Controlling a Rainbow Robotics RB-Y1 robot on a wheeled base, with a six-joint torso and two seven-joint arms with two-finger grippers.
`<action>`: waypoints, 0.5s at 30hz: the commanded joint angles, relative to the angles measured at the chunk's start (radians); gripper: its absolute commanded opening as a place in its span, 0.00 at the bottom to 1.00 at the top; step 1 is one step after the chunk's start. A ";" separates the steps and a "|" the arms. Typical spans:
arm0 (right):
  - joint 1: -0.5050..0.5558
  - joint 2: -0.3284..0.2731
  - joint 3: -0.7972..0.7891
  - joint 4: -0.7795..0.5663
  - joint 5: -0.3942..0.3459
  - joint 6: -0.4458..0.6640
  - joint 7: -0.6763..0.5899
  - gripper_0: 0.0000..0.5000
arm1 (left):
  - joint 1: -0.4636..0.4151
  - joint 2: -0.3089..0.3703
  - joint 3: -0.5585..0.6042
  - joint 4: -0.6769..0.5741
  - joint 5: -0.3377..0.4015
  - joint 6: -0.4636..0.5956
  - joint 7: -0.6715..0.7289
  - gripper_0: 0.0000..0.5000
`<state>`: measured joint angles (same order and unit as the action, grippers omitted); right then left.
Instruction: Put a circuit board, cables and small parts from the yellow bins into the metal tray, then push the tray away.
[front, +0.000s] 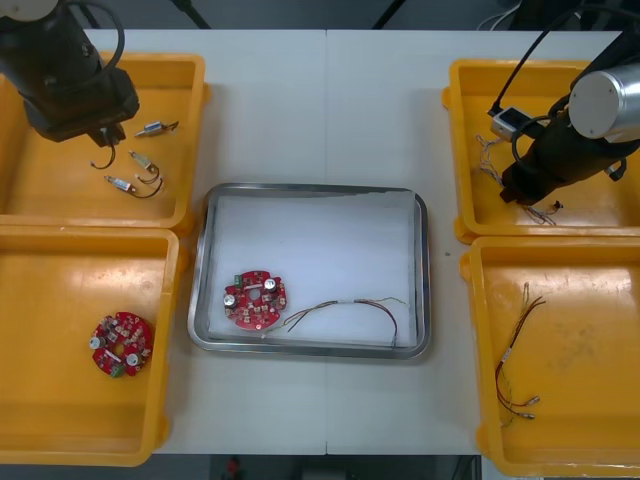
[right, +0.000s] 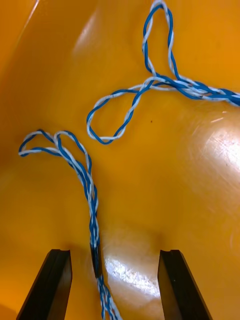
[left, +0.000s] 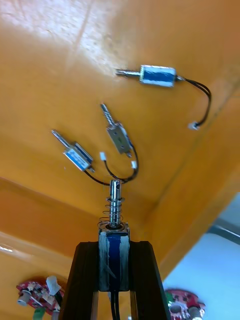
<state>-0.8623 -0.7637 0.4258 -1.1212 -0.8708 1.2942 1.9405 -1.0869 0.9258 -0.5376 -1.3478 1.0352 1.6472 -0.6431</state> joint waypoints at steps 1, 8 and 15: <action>0.008 0.011 0.033 -0.008 0.016 -0.015 0.032 1.00 | -0.041 0.045 0.033 -0.079 0.066 0.013 0.054 0.00; 0.025 0.011 0.048 -0.008 0.026 -0.016 0.034 1.00 | -0.022 0.036 0.038 -0.197 0.082 0.025 0.161 0.00; 0.032 0.011 0.059 -0.008 0.026 -0.026 0.032 0.38 | 0.085 0.010 0.077 -0.401 0.014 0.031 0.283 0.00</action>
<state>-0.8540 -0.7621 0.4553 -1.1227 -0.8571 1.2805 1.9405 -1.0431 0.9268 -0.5148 -1.6605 1.0899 1.6652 -0.4350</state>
